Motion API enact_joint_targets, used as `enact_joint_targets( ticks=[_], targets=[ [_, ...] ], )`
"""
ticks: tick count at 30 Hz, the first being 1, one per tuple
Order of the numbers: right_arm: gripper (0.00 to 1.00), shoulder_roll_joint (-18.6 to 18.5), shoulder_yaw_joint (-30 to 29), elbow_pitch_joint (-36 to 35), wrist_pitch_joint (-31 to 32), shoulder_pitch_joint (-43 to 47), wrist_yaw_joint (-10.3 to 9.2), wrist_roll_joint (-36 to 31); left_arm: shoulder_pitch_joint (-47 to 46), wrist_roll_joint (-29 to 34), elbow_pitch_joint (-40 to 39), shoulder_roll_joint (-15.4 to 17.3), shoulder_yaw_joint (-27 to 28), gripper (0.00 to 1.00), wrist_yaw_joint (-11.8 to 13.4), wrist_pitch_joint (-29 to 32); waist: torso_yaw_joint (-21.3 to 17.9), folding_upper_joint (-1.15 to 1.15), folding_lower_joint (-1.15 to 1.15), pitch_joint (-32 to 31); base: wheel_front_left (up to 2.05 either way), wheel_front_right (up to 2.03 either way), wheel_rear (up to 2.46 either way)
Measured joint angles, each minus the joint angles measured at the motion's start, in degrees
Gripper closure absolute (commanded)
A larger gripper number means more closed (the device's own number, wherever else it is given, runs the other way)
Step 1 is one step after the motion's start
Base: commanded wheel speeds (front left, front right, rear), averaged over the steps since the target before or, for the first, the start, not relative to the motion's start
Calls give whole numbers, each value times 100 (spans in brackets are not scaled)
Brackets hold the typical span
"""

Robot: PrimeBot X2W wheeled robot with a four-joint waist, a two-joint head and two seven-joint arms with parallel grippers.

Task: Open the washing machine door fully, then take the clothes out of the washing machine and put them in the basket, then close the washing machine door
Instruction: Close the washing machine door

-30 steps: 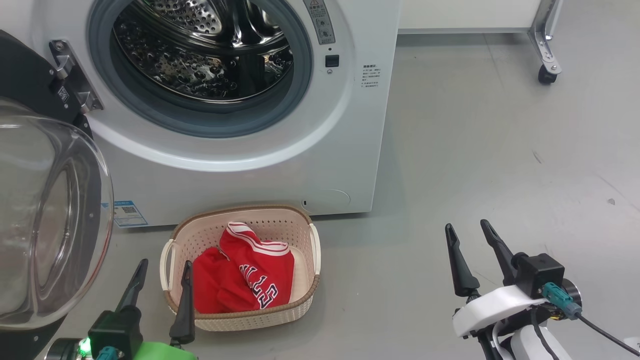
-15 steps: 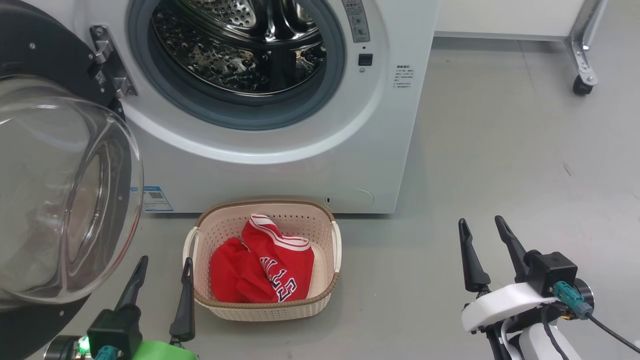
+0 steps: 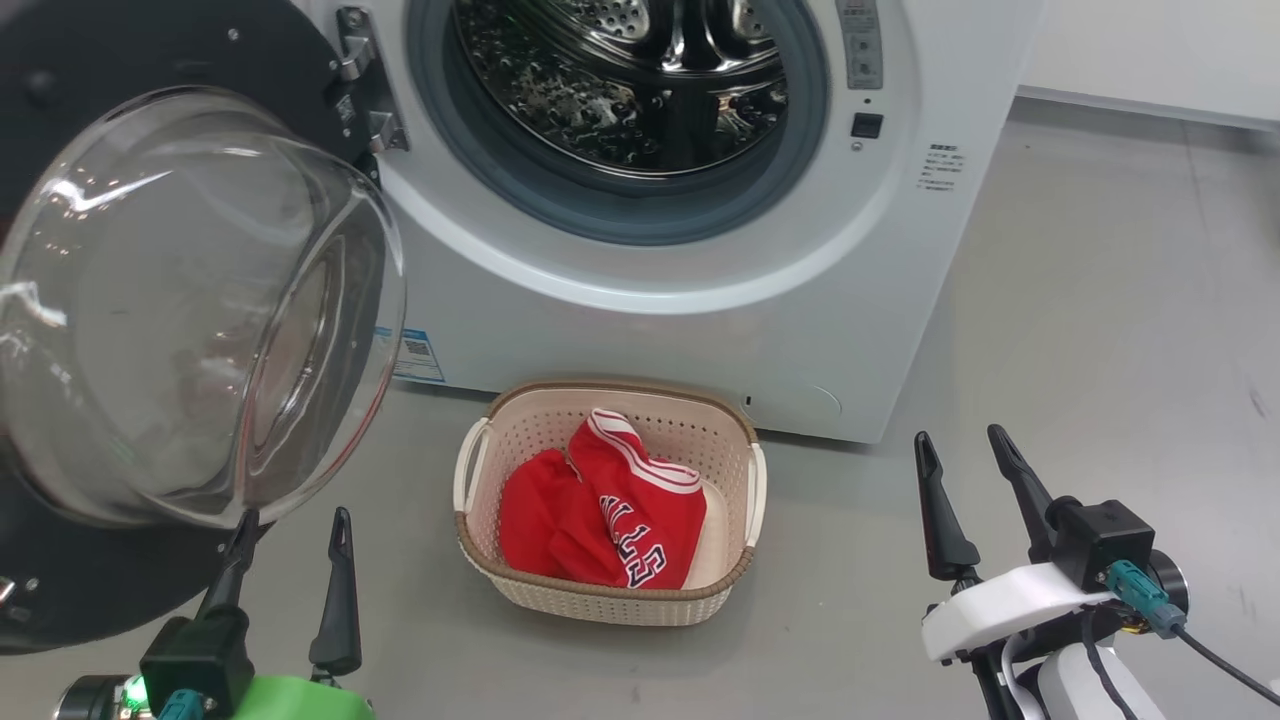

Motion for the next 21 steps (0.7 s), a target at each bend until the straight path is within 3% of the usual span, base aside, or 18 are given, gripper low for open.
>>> enact_joint_targets(
  ticks=[21],
  targets=[
    [0, 8, 192, 8, 1, 82, 34, -10, 17, -79, -2, -5, 197, 0, 43, 3, 1124, 0, 0, -145, 0, 0, 0]
  ],
)
